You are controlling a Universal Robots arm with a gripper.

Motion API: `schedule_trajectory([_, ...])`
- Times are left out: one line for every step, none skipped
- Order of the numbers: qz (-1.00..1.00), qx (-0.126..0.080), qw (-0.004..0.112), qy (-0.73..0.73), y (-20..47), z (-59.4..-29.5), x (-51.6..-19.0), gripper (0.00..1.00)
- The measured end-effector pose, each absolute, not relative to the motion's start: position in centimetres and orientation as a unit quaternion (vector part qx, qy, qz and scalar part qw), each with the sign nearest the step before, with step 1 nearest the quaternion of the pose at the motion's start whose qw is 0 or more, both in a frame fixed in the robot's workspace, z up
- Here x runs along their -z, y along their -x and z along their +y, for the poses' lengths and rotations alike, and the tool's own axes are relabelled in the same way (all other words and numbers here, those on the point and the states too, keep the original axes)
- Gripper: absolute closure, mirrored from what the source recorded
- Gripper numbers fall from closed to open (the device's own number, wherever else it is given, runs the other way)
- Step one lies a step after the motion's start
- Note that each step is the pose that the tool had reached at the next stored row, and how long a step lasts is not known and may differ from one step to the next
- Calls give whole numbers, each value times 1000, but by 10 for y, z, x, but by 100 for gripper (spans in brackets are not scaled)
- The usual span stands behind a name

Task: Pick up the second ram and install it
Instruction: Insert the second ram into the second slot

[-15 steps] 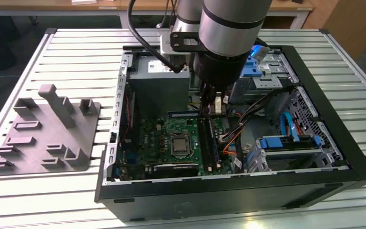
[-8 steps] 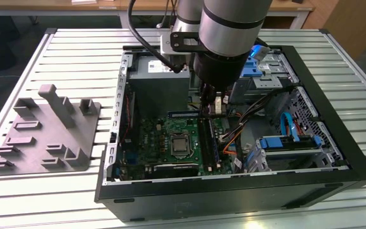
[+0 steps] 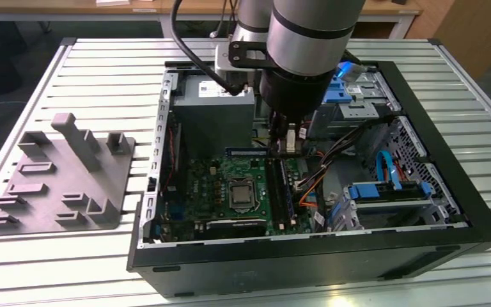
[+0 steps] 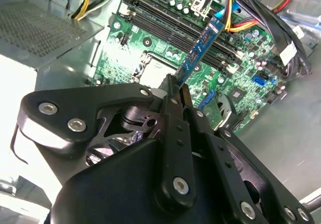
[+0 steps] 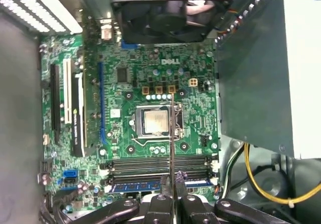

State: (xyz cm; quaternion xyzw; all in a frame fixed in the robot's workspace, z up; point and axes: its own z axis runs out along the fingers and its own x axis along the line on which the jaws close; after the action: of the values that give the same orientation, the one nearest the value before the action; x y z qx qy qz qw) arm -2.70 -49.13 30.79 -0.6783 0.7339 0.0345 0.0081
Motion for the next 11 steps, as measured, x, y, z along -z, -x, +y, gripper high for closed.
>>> schedule_trajectory([740, -34, 8, 672, 27, -491, -308, 86])
schedule_trajectory([746, -34, 9, 665, 27, -491, -308, 86])
schedule_trajectory([752, -34, 9, 658, 27, -491, -308, 86])
schedule_trajectory([758, -34, 9, 651, 27, -491, -308, 86])
schedule_trajectory([764, -34, 10, 644, 27, -491, -308, 86])
schedule_trajectory([770, -34, 10, 637, 27, -491, -307, 86])
schedule_trajectory([776, -34, 10, 630, 27, -491, -307, 86])
schedule_trajectory([781, -34, 10, 623, 27, -491, -307, 86])
schedule_trajectory([787, -34, 11, 616, 27, -491, -307, 86])
schedule_trajectory([792, -33, 11, 609, 27, -491, -307, 86])
schedule_trajectory([798, -33, 11, 602, 27, -491, -307, 86])
